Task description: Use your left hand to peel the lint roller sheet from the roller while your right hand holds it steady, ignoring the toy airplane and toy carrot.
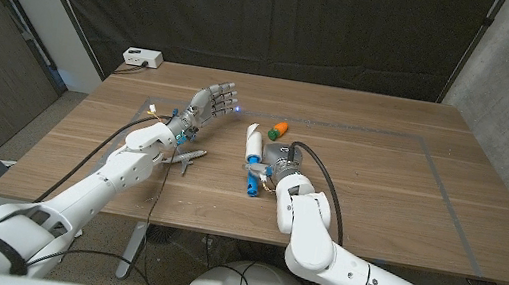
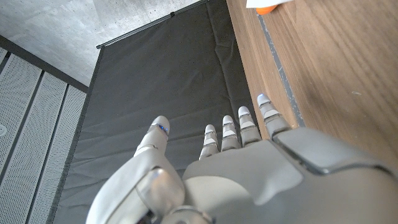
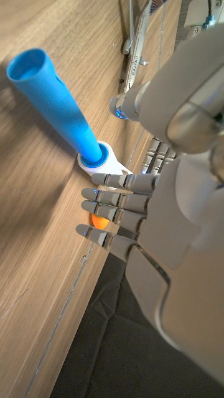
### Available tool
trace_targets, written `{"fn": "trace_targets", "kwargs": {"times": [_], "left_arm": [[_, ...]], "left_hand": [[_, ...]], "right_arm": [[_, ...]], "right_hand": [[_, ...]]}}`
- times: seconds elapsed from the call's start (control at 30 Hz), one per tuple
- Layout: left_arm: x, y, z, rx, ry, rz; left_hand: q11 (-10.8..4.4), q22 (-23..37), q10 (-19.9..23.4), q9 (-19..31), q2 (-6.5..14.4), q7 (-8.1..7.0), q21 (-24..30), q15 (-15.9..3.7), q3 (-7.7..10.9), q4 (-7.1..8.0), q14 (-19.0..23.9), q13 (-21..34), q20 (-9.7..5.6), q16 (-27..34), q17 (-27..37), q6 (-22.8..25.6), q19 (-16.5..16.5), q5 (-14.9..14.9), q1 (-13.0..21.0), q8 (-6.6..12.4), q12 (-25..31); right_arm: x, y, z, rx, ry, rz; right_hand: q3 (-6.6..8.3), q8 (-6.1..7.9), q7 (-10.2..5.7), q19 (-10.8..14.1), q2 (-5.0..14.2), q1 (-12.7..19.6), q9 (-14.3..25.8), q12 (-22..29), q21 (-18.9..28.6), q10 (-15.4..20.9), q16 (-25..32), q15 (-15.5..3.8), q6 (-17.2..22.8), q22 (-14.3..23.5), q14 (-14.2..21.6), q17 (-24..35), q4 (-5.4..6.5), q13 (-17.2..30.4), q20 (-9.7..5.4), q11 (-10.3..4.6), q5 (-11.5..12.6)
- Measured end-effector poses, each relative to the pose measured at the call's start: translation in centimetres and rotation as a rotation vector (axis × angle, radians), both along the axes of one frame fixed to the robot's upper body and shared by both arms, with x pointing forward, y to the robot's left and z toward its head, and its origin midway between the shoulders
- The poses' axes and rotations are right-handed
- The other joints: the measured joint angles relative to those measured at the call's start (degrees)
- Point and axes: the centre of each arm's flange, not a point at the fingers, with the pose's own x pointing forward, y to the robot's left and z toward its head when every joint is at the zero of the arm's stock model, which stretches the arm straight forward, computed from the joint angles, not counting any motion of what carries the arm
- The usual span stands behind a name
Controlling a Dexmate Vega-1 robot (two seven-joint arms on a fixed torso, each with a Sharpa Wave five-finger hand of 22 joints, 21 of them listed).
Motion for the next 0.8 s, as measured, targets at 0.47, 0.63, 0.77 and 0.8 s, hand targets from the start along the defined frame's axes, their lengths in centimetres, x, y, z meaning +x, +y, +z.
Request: {"fn": "trace_targets", "kwargs": {"times": [0.47, 0.63, 0.77, 0.8], "left_arm": [[0.1, -0.1, 0.1, -0.002, -0.001, -0.004], [0.0, 0.0, 0.0, -0.005, 0.0, -0.003], [0.0, 0.1, -0.1, -0.007, 0.001, -0.004], [0.0, 0.1, -0.1, -0.007, 0.001, -0.004]], "left_hand": [[0.21, 0.0, 0.2, 0.0, -0.1, 0.21, 0.0, 0.21, -0.31, 0.79, -0.2, 0.0, 0.0, 0.0, 0.0, 0.2, 0.0, -0.5, -1.1, 0.0, 0.0], [0.21, 0.0, 0.2, 0.0, -0.1, 0.21, 0.0, 0.21, -0.42, 0.91, -0.2, 0.0, 0.0, 0.0, 0.0, 0.2, 0.0, -0.5, -1.1, 0.0, 0.0], [0.21, 0.0, 0.2, 0.0, -0.4, 0.21, 0.0, 0.21, -0.54, 1.03, -0.2, 0.0, 0.0, 0.0, 0.0, 0.2, 0.0, -0.9, -1.4, 0.0, 0.0], [0.21, 0.0, 0.2, 0.0, -0.4, 0.21, 0.0, 0.21, -0.54, 1.03, -0.2, 0.0, 0.0, 0.0, 0.2, 0.2, 0.0, -0.9, -1.4, 0.0, 0.0]], "right_arm": [[1.0, 0.9, -0.7, -0.049, 0.049, -0.01], [1.3, 1.2, -0.9, -0.064, 0.056, -0.019], [1.6, 1.3, -1.0, -0.075, 0.055, -0.035], [1.7, 1.3, -1.0, -0.079, 0.05, -0.041]], "right_hand": [[0.0, 0.0, -0.92, 0.6, -0.14, 2.8, 0.0, 0.7, 0.0, -0.4, 0.0, 0.0, 0.9, 0.0, 0.0, 0.5, -0.47, 0.7, -0.65, -0.42, 0.6], [0.98, -0.7, -1.27, 0.9, 1.34, 6.8, 0.0, 1.1, 0.0, -1.0, 0.0, -0.05, 0.6, -0.1, -0.1, 1.1, -1.43, 1.1, -1.37, -1.03, 1.4], [3.19, -1.32, -1.92, 1.9, 3.81, 12.9, 0.0, 1.6, 0.0, -1.5, 0.0, -0.05, 0.6, -0.1, -0.1, 1.7, -1.89, 1.6, -2.41, -1.77, 1.9], [4.11, -1.51, -2.6, 2.2, 5.2, 15.5, 0.0, 1.6, 0.0, -1.5, 0.2, -0.05, 0.4, -0.1, -0.1, 1.8, -2.16, 1.8, -2.71, -2.0, 1.9]]}}
